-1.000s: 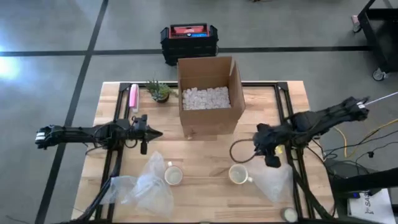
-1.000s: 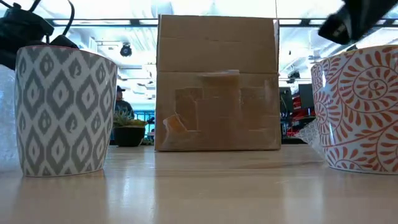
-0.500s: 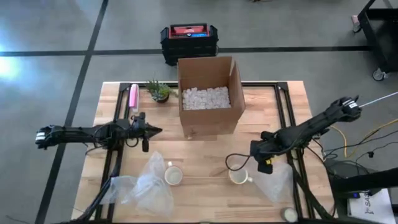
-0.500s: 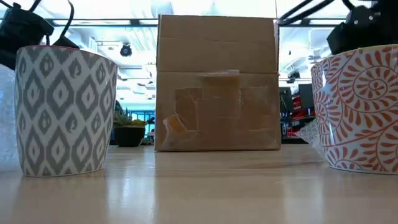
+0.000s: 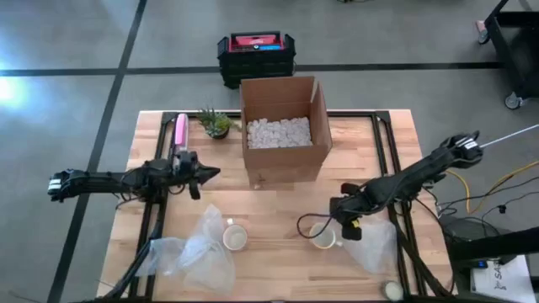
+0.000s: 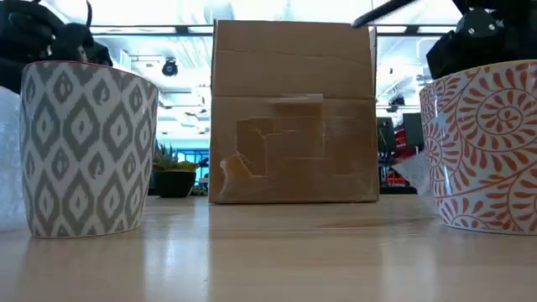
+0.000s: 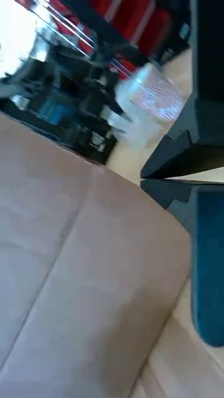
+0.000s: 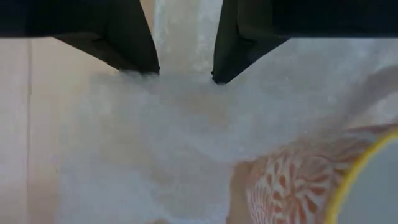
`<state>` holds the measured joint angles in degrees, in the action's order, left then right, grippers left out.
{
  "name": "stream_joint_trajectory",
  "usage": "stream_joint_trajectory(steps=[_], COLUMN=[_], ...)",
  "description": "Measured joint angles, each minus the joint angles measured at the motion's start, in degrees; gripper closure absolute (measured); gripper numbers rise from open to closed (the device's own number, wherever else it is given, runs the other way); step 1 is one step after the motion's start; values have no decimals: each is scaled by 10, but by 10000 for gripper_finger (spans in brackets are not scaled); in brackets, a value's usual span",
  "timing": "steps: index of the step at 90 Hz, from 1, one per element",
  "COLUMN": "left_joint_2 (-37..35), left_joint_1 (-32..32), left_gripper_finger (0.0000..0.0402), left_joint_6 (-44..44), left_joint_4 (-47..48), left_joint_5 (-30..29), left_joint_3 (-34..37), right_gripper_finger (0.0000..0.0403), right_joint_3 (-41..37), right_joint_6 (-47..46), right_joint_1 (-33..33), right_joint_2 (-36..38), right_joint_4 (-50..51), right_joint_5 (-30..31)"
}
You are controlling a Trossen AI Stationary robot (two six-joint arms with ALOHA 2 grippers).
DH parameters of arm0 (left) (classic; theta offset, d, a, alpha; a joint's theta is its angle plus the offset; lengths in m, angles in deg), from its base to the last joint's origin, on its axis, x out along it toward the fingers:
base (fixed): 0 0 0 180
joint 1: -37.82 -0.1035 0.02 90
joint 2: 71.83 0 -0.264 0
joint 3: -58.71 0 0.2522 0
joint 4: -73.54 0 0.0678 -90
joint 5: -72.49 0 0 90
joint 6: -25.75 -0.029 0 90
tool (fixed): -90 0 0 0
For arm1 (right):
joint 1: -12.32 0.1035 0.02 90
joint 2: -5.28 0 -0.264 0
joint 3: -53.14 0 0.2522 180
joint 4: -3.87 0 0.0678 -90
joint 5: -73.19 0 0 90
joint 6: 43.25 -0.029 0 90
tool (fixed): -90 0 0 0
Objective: Wrap mug
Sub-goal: Move the orange mug to the top right of the table
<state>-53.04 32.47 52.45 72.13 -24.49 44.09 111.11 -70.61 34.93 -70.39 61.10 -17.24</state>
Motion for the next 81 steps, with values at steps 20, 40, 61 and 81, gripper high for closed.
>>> stream_joint_trajectory(steps=[20,40,61,81], left_joint_2=[4,42,121,201], left_joint_1=[2,2,2,3], left_gripper_finger=[402,402,402,402], left_joint_6=[4,-13,-43,-52], left_joint_4=[-29,32,124,141], left_joint_5=[4,4,4,5], left_joint_3=[-2,-66,-168,-235], right_gripper_finger=[386,393,402,402], right_joint_3=[0,22,102,149], right_joint_6=[56,90,150,143], right_joint_1=[-5,-27,-42,-42], right_joint_2=[-8,23,69,91], right_joint_4=[-57,-27,41,66], right_joint_5=[5,21,82,120])
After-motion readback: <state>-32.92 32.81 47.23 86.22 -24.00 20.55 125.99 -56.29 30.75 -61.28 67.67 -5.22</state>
